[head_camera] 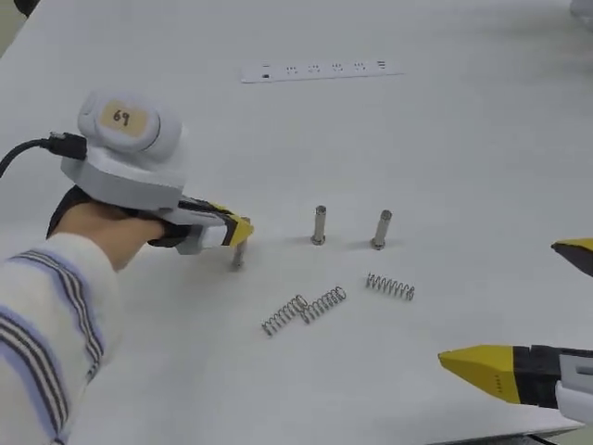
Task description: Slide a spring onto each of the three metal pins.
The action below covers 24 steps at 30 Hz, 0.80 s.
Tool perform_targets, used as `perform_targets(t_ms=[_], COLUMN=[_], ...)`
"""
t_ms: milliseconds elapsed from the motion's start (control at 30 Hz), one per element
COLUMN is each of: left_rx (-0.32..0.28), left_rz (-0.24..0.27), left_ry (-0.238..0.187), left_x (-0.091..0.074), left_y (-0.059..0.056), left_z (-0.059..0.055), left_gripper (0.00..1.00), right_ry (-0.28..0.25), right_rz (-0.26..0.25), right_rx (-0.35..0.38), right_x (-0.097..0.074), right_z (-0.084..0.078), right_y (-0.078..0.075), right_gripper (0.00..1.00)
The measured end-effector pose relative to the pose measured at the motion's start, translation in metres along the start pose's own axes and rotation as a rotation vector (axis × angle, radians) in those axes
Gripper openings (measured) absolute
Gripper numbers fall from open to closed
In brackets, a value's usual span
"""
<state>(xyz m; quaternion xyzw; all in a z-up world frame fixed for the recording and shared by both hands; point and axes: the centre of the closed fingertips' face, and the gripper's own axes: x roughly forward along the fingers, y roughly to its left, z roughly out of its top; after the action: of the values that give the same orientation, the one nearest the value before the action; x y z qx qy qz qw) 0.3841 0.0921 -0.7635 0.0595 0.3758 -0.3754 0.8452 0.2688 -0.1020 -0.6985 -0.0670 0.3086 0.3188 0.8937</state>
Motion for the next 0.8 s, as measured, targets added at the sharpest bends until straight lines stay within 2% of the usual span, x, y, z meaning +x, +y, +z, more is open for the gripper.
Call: perform_targets(t_ms=[167,267,533,800], left_rx=[0.046,0.036,0.061,0.051], left_rz=[0.019,0.018,0.03,0.052], left_ry=[-0.003,-0.023,-0.054,-0.062], left_x=[0.0,0.001,0.002,0.008], left_y=[-0.004,-0.005,-0.006,-0.005], left_z=[0.0,0.006,0.019,0.021], left_gripper=[0.0,0.0,0.0,0.0], right_ry=[-0.005,-0.013,-0.02,-0.018], right_rz=[0.007,0.012,0.011,0.012], right_rx=[-0.003,-0.005,0.001,0.008], right_x=[0.001,0.002,0.001,0.002], right_z=[0.001,0.003,0.005,0.003], right_y=[0.002,0.004,0.002,0.003], right_gripper=[0.99,0.99,0.98,0.98])
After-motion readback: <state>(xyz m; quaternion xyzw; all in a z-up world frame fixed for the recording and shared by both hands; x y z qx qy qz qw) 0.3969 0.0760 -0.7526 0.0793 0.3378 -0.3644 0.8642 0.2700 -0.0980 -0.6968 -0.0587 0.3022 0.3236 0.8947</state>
